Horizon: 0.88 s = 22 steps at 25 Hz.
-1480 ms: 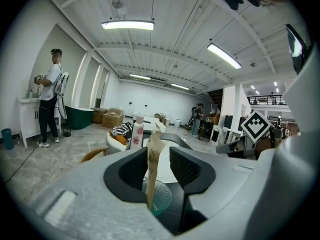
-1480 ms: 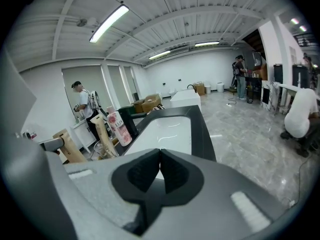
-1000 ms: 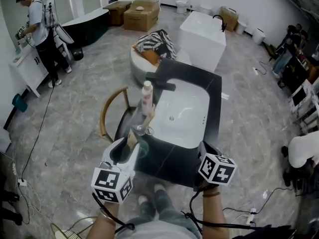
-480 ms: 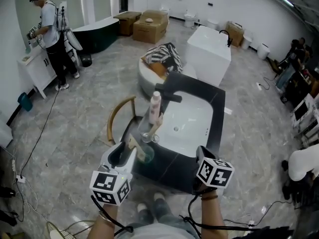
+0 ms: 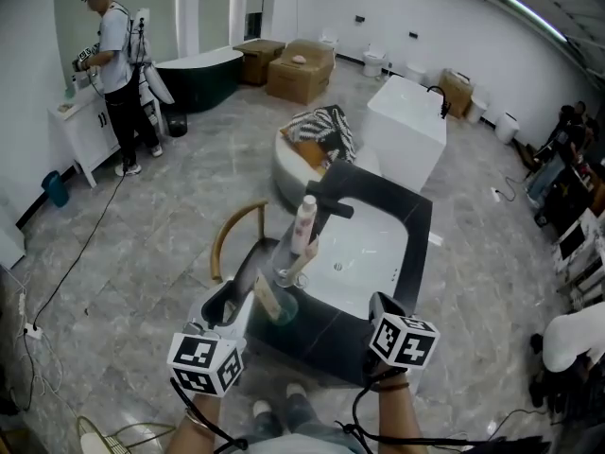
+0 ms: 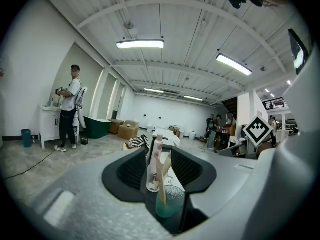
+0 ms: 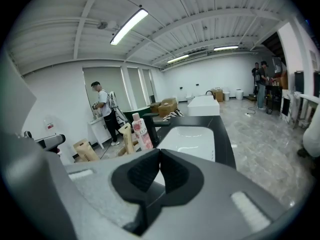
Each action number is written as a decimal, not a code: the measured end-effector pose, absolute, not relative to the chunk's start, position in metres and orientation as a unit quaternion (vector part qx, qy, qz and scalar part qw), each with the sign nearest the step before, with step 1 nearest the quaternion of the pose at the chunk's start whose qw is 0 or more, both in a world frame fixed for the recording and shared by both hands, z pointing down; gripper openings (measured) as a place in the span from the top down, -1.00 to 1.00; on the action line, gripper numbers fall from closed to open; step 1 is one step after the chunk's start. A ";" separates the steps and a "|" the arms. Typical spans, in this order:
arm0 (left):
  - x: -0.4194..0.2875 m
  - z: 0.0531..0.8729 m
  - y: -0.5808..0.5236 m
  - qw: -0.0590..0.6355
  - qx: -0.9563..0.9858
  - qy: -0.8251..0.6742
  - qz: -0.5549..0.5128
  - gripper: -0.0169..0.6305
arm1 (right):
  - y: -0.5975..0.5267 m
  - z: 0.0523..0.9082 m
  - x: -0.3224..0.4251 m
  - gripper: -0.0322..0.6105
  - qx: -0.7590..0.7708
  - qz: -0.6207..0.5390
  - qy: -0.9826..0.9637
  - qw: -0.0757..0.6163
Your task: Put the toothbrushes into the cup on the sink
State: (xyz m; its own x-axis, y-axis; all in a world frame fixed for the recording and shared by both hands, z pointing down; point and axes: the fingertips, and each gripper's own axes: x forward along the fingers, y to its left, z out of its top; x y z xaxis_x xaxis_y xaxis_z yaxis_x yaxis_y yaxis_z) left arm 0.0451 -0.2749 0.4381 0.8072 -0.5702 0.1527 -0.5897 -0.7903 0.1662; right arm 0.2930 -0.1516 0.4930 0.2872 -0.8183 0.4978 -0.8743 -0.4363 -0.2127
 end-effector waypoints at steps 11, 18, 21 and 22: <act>0.007 0.447 -0.308 0.113 0.911 -0.389 0.075 0.65 | -0.183 0.475 0.291 0.89 0.784 0.256 -0.561 0.062; -0.004 0.451 -0.330 0.105 0.886 -0.443 0.087 0.86 | -0.199 0.469 0.298 0.89 0.779 0.246 -0.573 0.066; -0.007 0.455 -0.338 0.106 0.876 -0.461 0.092 0.91 | -0.203 0.470 0.300 0.89 0.777 0.245 -0.577 0.068; -0.008 0.456 -0.340 0.107 0.873 -0.466 0.095 0.92 | -0.204 0.471 0.300 0.89 0.776 0.245 -0.577 0.069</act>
